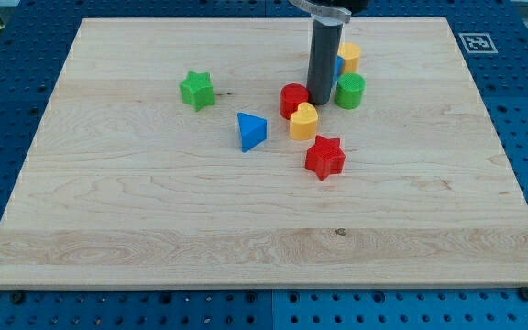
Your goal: Move your arm to the top right of the green circle
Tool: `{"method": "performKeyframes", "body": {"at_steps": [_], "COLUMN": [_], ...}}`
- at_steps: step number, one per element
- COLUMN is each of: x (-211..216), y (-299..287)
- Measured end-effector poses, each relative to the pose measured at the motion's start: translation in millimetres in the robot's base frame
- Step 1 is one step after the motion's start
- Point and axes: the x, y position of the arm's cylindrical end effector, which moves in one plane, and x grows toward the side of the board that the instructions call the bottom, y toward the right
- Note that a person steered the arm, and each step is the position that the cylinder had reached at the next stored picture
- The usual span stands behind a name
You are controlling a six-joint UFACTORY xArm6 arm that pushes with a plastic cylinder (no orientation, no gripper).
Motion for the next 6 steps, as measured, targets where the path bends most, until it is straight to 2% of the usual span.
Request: {"method": "performKeyframes", "body": {"at_steps": [1, 3, 4, 5, 6], "x": [0, 36, 24, -7, -26], "y": [21, 93, 123, 131, 113]}}
